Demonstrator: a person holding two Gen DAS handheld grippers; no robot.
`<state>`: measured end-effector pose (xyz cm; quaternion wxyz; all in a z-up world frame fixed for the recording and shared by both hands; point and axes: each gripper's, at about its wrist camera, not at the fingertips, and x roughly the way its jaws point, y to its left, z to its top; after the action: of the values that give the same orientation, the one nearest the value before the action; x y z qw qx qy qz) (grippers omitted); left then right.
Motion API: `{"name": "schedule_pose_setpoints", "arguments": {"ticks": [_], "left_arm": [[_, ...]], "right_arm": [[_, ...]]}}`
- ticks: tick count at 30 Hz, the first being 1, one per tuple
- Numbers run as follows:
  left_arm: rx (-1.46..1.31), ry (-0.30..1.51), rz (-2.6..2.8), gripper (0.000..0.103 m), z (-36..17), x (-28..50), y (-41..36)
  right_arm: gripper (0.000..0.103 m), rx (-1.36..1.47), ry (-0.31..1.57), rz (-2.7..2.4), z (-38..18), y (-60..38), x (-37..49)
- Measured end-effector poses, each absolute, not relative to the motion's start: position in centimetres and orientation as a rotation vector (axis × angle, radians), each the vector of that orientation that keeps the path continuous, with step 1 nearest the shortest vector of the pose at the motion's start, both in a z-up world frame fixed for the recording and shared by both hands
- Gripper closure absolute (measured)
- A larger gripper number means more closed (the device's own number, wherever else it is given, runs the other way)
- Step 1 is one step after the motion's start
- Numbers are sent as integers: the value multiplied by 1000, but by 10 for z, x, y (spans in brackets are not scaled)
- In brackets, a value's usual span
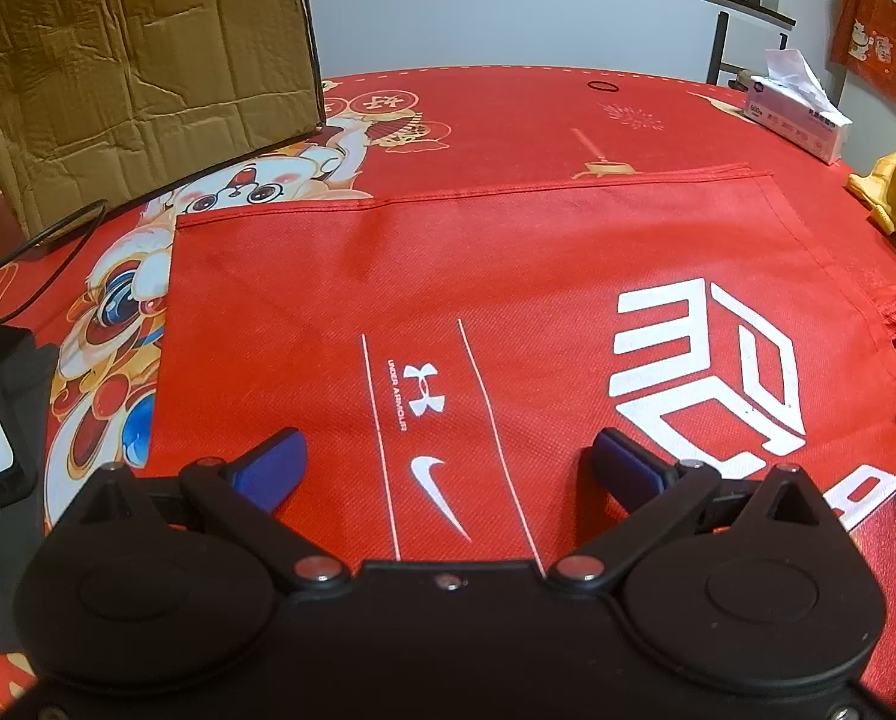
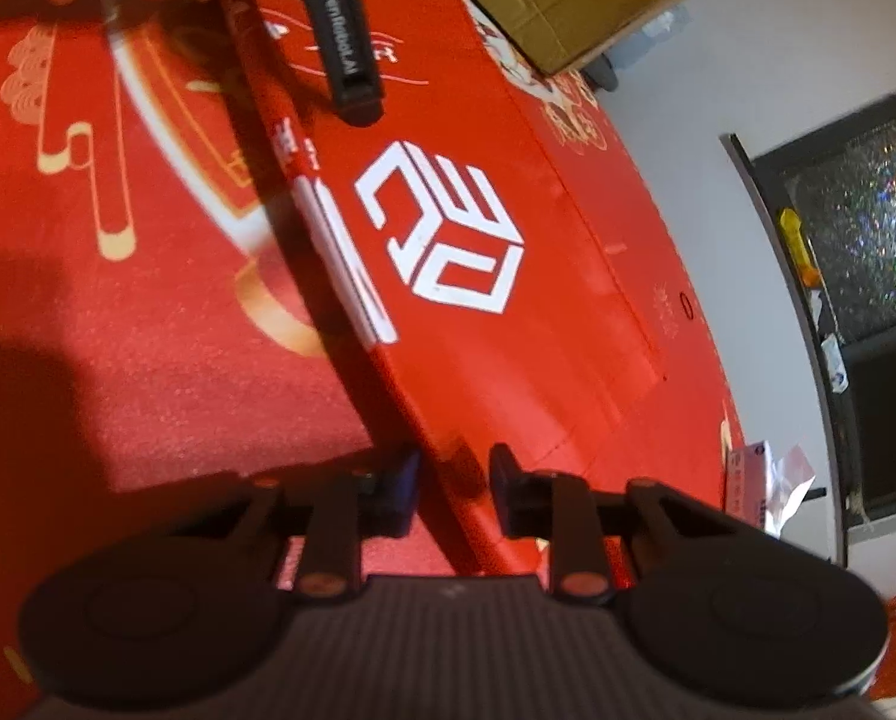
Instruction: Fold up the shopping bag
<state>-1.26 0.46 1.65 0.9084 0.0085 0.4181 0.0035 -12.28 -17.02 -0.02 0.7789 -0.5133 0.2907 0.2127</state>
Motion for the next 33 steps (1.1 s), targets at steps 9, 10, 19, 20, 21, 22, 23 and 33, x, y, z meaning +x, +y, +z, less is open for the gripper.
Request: {"name": "schedule_pose_setpoints", "arguments": {"ticks": [9, 10, 19, 20, 21, 22, 23, 33], "left_arm": [[17, 862, 7, 0, 16, -13, 6], [17, 862, 6, 0, 16, -13, 6], [19, 861, 2, 0, 16, -14, 6], [19, 862, 3, 0, 16, -14, 6], [19, 862, 3, 0, 17, -14, 6], [19, 862, 3, 0, 17, -14, 6], [18, 862, 4, 0, 17, -14, 6], [19, 864, 4, 0, 16, -15, 6]], "right_arm": [[79, -1170, 606, 445, -7, -165, -127], [79, -1173, 604, 442, -7, -165, -127], [79, -1151, 629, 430, -5, -164, -124], [79, -1150, 628, 429, -5, -164, -124], [79, -1151, 627, 428, -5, -164, -124], [79, -1153, 626, 427, -6, -163, -125], [79, -1157, 628, 430, -6, -163, -125], [91, -1189, 644, 451, -9, -159, -126]]}}
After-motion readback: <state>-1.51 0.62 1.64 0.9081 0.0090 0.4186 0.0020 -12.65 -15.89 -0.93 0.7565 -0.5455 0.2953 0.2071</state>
